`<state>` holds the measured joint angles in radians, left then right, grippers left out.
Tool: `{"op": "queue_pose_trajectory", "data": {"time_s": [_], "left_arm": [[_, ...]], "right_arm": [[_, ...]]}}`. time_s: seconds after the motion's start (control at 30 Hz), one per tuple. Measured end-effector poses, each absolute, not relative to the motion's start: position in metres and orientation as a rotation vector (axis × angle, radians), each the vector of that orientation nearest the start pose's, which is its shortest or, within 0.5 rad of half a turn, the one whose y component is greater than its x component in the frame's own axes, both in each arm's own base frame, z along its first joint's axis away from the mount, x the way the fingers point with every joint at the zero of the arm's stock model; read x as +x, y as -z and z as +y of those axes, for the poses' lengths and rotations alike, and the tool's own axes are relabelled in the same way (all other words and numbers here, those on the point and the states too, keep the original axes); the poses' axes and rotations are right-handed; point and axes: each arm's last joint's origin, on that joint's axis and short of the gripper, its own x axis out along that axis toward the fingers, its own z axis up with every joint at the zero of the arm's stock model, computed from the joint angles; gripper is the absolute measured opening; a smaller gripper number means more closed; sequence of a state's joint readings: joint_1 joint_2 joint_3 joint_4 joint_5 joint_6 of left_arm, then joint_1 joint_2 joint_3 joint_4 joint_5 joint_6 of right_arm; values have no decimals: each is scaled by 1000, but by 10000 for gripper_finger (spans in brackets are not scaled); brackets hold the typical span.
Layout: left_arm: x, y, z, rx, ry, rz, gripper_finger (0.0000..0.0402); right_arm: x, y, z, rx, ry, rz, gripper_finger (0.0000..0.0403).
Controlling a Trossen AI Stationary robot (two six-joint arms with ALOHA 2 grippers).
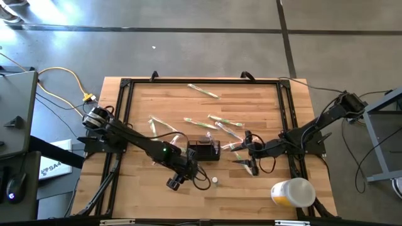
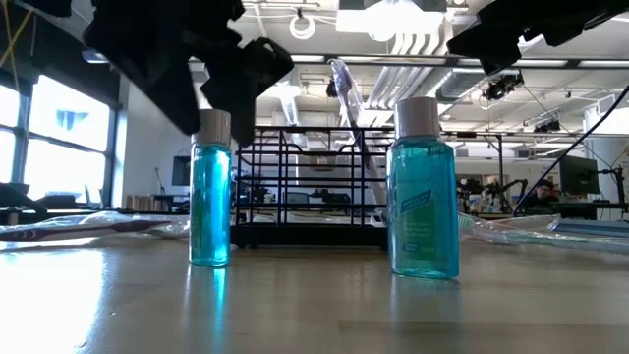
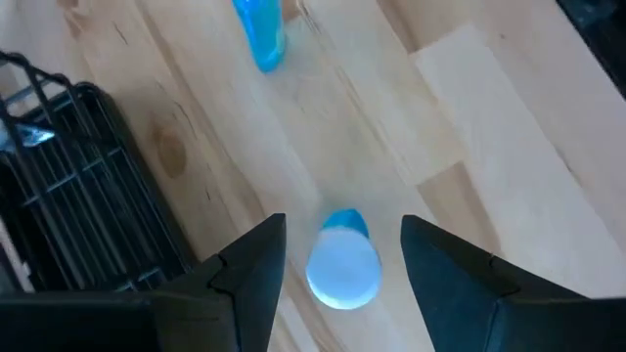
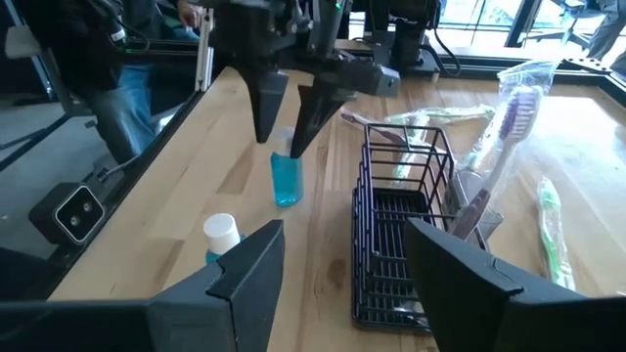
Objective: Pick & Place toothbrushing station
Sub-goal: Put the mouthwash into the wire organizer
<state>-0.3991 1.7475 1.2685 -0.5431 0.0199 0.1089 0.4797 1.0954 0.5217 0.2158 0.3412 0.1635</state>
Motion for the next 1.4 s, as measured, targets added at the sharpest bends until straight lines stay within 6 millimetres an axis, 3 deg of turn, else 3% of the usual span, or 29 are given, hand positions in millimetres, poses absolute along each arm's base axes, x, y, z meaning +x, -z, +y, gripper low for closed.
{"op": "queue_pose_trajectory", "data": {"time_s": [0.53,1.0,1.4], "left_arm": [[334,-218,-141,308,414,1005,198],[341,-195,-144,334,429,1052,198],[342,-196,-144,335,430,1041,197]], "right_arm": [[205,-222,96,18,-110,339,204],[206,-223,96,22,-110,333,204],[206,-223,96,22,-110,332,204]]}}
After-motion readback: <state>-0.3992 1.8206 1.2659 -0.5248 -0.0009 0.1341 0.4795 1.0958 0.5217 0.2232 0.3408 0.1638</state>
